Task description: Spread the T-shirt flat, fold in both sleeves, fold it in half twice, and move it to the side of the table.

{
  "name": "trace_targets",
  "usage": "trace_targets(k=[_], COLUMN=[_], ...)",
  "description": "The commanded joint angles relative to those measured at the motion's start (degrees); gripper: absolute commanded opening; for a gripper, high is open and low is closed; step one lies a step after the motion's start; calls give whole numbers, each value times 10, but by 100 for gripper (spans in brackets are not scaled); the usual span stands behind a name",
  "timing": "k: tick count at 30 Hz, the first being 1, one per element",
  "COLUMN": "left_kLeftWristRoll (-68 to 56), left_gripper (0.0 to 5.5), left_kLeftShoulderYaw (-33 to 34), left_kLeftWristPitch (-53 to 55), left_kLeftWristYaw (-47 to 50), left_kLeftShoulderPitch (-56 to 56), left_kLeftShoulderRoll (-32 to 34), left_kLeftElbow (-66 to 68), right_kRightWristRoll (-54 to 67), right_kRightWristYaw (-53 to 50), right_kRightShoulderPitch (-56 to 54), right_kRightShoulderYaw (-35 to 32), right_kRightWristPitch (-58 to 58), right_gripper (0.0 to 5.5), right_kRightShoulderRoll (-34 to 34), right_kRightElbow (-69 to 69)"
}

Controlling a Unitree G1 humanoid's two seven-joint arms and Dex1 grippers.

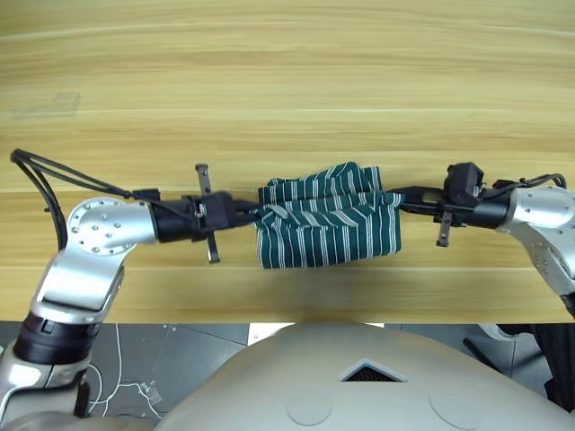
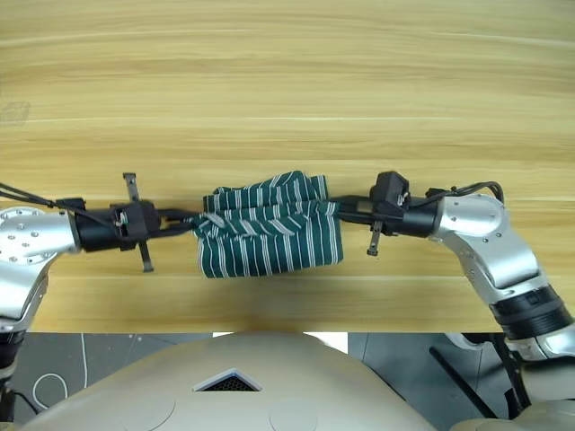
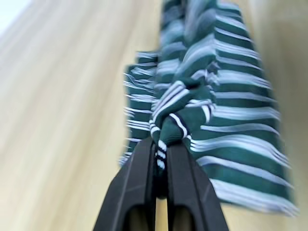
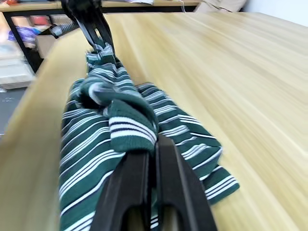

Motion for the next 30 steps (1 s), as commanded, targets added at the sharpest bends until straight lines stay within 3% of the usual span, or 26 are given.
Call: trace_targets(k=[1, 5, 10, 15, 19, 23, 30], left_kLeftWristRoll=[8, 19, 35, 51, 78, 75, 3], left_gripper=[13, 13, 13, 13, 94, 154, 256], left_kLeftShoulderYaw=[-3, -7, -21, -22, -9, 35, 86], left_kLeftWristPitch=[21, 39, 43, 45, 37, 37, 26], left_kLeftWristYaw=[49, 89, 77, 76, 124, 217, 278], left_kLeftShoulderPitch=[-48, -51, -16, -3, -17, -69, -75], left_kLeftShoulderRoll=[-54, -90, -77, -71, -95, -160, -273], left_kLeftElbow=[32, 53, 49, 73, 105, 162, 184], right_kRightWristRoll=[-58, -106, -147, -164, -165, -173, -204], right_kRightWristYaw=[-69, -79, -92, -96, -124, -170, -183], right_kRightShoulderPitch=[-43, -41, -35, -25, -32, -43, -39], right_kRightShoulderYaw=[-36, -38, -43, -60, -96, -141, -147], right_kRightWristPitch=[31, 50, 72, 91, 85, 59, 12], right_gripper=[0, 0, 0, 100, 173, 240, 351], right_kRightShoulderRoll=[70, 107, 145, 161, 193, 237, 277], right_kRightElbow=[53, 65, 73, 71, 83, 105, 127])
